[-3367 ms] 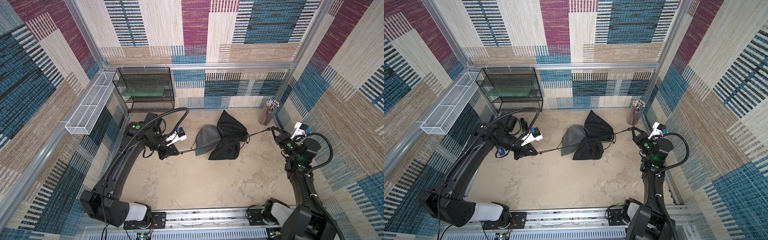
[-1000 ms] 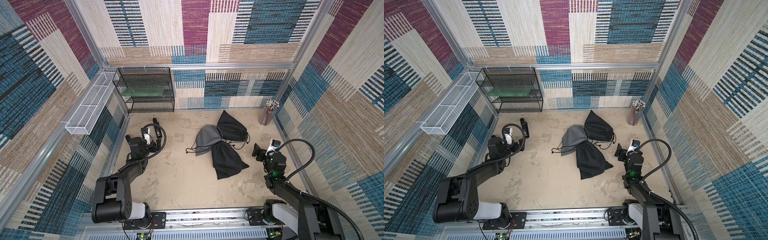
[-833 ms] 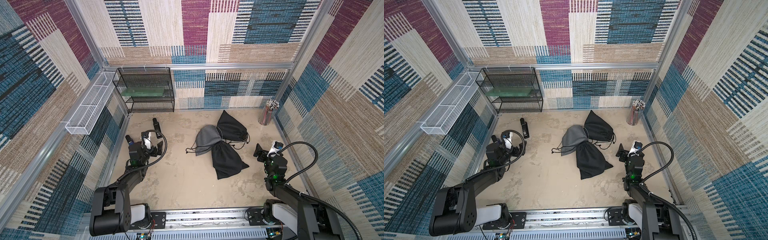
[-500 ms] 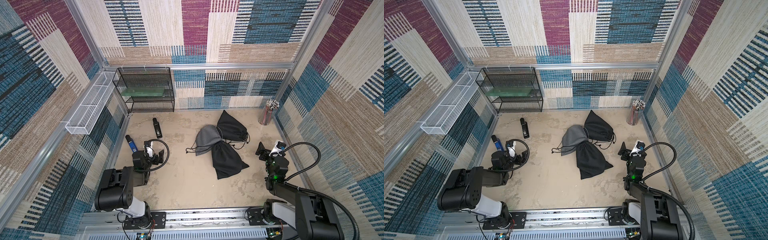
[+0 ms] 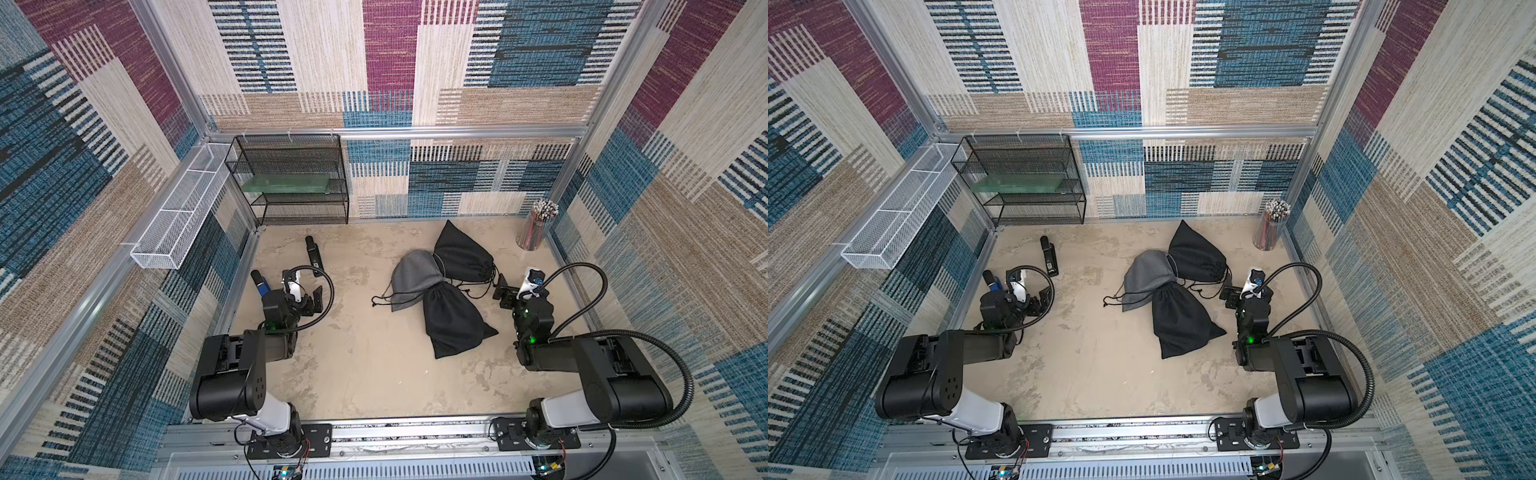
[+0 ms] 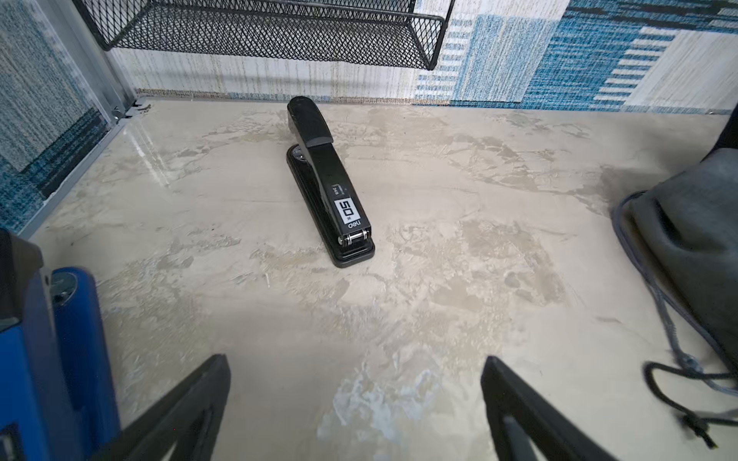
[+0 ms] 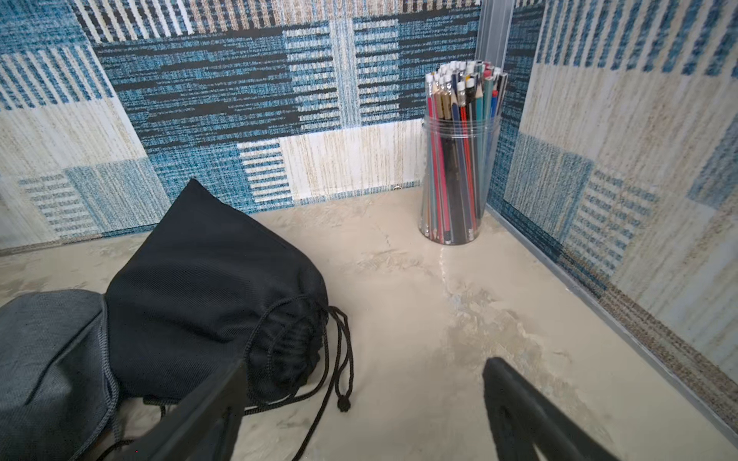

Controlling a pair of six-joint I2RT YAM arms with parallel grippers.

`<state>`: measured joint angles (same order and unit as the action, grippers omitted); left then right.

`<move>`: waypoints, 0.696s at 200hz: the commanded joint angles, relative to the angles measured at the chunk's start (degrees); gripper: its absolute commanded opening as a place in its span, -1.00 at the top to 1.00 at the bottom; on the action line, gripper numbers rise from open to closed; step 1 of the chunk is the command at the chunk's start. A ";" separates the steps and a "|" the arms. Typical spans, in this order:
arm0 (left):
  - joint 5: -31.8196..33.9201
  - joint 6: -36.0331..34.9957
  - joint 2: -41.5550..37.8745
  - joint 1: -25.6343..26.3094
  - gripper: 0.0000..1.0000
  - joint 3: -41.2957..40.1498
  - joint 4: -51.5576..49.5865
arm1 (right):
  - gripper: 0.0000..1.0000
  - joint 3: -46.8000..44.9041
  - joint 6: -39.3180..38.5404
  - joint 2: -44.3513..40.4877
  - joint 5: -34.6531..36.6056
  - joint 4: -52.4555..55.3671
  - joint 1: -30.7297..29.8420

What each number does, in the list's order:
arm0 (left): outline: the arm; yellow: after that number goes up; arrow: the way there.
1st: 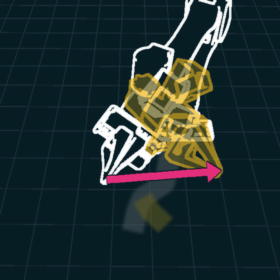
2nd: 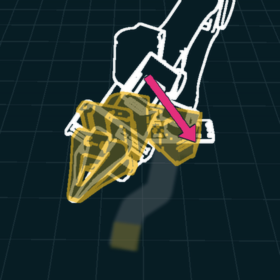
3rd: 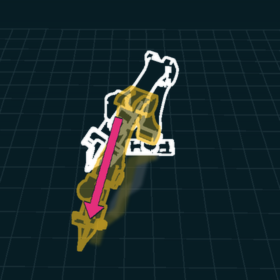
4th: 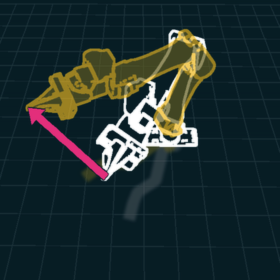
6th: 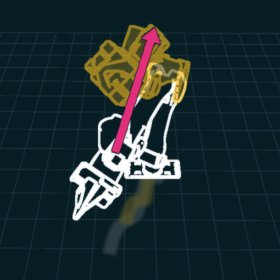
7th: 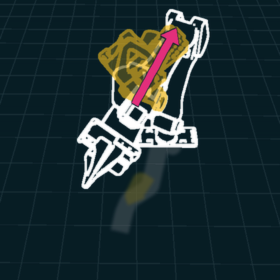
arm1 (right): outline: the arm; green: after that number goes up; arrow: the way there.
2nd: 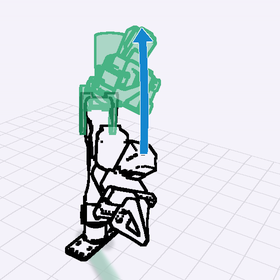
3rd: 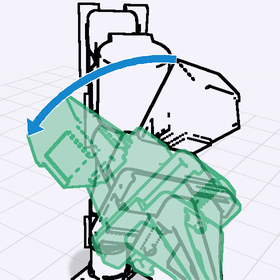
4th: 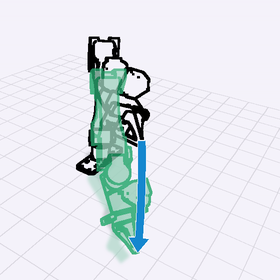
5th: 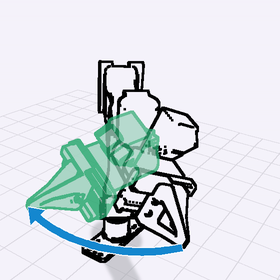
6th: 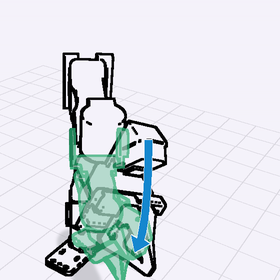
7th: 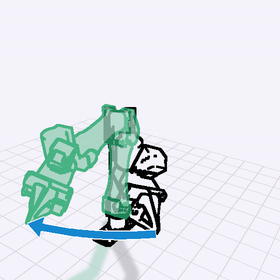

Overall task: Pack away hair dryers
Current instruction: Reset both arms

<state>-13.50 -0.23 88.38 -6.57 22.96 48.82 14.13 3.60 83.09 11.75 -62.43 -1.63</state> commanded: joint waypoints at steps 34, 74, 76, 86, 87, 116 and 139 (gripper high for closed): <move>0.66 0.76 -0.07 0.14 -1.00 0.64 -0.36 | -0.90 2.45 0.62 0.85 0.74 3.37 1.37; 0.40 0.67 -0.03 0.12 -1.00 0.46 -0.06 | -0.90 2.58 0.29 0.97 1.26 3.45 0.93; 0.40 0.67 -0.09 0.12 -1.00 0.50 -0.11 | -0.90 2.57 0.28 0.94 1.26 3.39 0.93; 0.40 0.67 -0.05 0.15 -1.00 0.51 -0.04 | -0.90 2.65 0.31 1.01 1.26 3.51 0.93; 0.40 0.67 -0.05 0.11 -1.00 0.51 0.00 | -0.90 2.61 0.33 1.02 1.22 3.53 0.93; 0.20 0.41 0.18 0.22 -1.00 1.27 -1.28 | -0.90 2.62 0.31 1.04 1.30 3.46 0.93; 0.93 0.14 -0.01 0.77 -1.00 1.43 -1.80 | -0.90 2.58 0.37 1.02 1.27 3.46 0.93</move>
<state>-12.40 -0.21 88.49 -6.15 24.03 48.03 16.36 3.86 84.03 12.58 -58.61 -0.67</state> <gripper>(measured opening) 0.998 0.949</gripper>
